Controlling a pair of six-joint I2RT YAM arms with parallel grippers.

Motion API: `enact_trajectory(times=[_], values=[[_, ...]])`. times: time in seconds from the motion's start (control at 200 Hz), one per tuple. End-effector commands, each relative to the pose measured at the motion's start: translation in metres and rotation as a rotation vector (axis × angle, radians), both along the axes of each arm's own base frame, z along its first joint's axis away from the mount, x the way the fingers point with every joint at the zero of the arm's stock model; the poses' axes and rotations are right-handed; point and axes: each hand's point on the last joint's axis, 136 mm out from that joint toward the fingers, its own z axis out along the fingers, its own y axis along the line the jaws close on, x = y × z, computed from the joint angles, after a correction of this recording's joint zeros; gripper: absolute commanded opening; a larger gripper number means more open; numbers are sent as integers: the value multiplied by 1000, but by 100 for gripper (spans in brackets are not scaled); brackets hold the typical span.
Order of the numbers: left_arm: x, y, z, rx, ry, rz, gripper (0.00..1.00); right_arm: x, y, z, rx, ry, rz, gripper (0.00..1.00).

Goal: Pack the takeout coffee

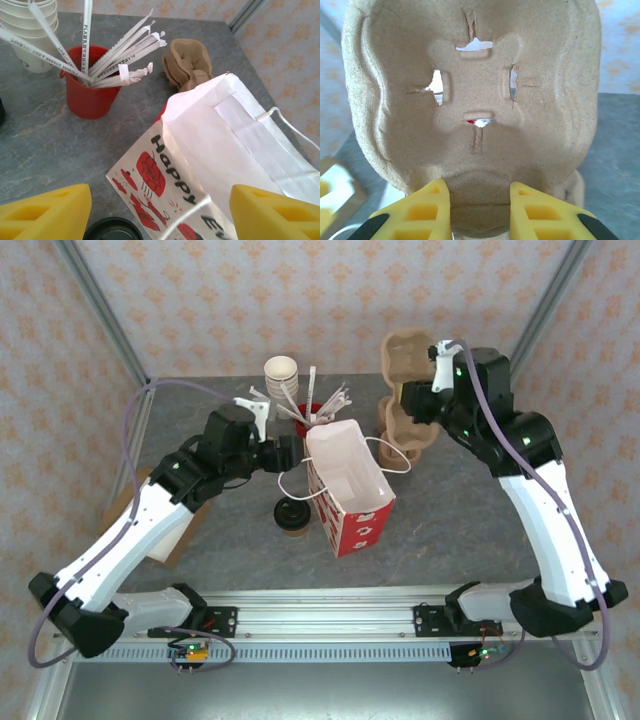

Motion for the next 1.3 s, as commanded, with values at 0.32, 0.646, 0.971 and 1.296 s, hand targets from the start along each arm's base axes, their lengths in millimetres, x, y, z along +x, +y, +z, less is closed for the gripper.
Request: enact_trajectory(times=[0.32, 0.646, 0.971, 1.296], values=[[32, -25, -26, 26, 106, -66, 60, -31, 82, -66, 68, 221, 249, 25], [26, -19, -38, 13, 123, -41, 45, -37, 94, -106, 80, 336, 278, 25], [25, -21, -40, 6, 121, -47, 41, -46, 96, -103, 101, 374, 279, 24], [25, -19, -37, 5, 110, -44, 41, -51, 104, -81, 161, 350, 308, 24]])
